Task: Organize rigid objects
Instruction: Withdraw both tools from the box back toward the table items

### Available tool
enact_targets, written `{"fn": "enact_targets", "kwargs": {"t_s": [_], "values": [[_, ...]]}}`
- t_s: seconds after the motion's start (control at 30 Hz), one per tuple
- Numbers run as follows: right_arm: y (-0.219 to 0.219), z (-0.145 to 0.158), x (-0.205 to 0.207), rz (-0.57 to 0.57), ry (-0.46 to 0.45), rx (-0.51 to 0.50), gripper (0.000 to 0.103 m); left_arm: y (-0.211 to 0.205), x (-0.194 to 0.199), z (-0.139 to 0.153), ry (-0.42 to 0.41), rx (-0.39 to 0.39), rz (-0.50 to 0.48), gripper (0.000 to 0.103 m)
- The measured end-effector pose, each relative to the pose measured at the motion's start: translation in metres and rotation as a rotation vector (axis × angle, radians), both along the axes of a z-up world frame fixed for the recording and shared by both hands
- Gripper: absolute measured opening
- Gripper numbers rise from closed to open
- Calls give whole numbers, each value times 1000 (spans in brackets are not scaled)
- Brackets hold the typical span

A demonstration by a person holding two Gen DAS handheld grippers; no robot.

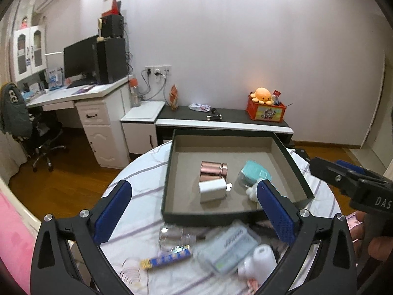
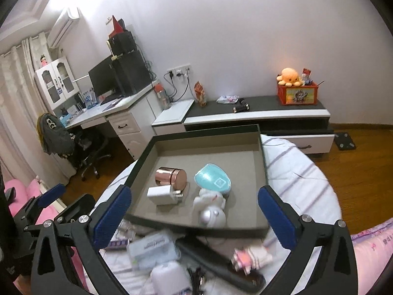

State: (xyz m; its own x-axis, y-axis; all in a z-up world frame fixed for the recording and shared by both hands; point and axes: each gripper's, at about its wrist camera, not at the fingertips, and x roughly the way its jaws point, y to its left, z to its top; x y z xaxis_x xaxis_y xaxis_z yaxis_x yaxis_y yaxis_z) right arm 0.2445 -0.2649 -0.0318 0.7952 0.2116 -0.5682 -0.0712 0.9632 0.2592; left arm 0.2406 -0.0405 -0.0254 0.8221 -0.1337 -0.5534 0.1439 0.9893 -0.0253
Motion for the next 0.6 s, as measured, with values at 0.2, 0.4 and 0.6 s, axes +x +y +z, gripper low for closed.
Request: {"fn": "enact_targets", "kwargs": {"t_s": [0.2, 0.4, 0.6], "values": [[3, 5, -59, -85, -48, -79, 103, 9, -46, -3, -11, 3, 34, 103], [6, -7, -111, -131, -52, -141, 103, 21, -88, -21, 25, -26, 55, 103], [7, -34, -146, -155, -9, -164, 103, 29, -121, -43, 53, -37, 70, 103]]}}
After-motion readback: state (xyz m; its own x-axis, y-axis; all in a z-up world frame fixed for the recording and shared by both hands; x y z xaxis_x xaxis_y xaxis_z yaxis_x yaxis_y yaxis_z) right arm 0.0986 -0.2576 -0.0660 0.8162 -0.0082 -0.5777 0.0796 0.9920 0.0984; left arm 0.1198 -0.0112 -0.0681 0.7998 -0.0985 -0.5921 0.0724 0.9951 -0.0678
